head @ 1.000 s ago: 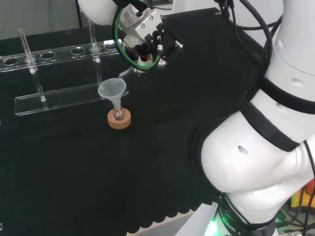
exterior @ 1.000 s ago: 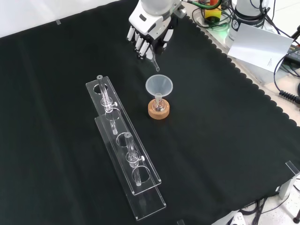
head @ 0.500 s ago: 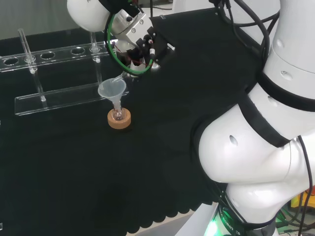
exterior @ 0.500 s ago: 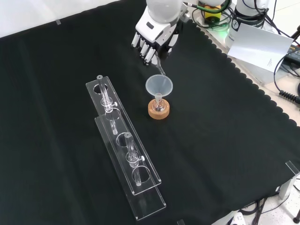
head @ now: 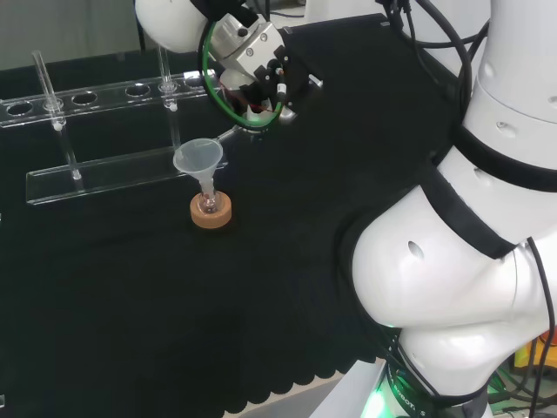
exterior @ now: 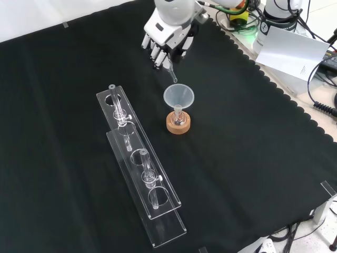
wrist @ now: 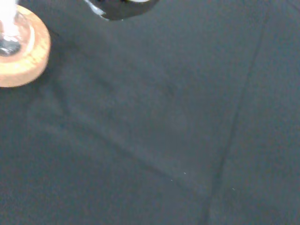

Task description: Pour all the NaCl from the weighing funnel into the round-bottom flask.

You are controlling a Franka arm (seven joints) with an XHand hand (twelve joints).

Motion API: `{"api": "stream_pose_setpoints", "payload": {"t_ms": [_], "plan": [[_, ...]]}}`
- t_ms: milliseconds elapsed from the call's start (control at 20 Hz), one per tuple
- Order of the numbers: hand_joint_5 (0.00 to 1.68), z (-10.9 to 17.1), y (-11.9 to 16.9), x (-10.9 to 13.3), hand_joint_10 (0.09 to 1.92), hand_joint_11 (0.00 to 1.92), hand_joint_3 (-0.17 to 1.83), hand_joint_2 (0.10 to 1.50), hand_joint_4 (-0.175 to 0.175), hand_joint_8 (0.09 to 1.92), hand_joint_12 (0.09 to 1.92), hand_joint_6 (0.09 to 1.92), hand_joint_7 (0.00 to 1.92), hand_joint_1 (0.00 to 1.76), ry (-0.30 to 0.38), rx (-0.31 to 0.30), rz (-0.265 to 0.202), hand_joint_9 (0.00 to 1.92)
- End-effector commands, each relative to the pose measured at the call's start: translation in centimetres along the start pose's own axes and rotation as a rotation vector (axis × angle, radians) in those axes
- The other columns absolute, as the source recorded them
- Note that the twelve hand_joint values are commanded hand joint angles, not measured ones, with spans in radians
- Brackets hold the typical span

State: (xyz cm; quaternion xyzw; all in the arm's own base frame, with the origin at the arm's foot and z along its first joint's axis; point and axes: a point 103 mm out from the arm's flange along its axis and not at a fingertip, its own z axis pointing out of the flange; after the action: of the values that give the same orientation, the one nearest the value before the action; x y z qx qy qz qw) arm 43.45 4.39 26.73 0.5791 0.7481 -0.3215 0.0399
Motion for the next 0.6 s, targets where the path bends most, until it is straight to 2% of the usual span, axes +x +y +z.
{"api": "stream_pose_setpoints", "payload": {"t_ms": [50, 600], "plan": [[1.17, -0.09, 0.23, -0.12, 0.24, 0.88, -0.17, 1.11, 0.142, 0.44, 1.02, 0.72, 1.20, 1.10, -0.042, 0.015, 0.015, 1.30], [1.17, -0.22, 0.13, -0.24, 0.24, 0.88, -0.17, 1.11, 0.141, 0.44, 1.02, 0.72, 1.20, 1.10, -0.037, 0.006, -0.002, 1.30]]}}
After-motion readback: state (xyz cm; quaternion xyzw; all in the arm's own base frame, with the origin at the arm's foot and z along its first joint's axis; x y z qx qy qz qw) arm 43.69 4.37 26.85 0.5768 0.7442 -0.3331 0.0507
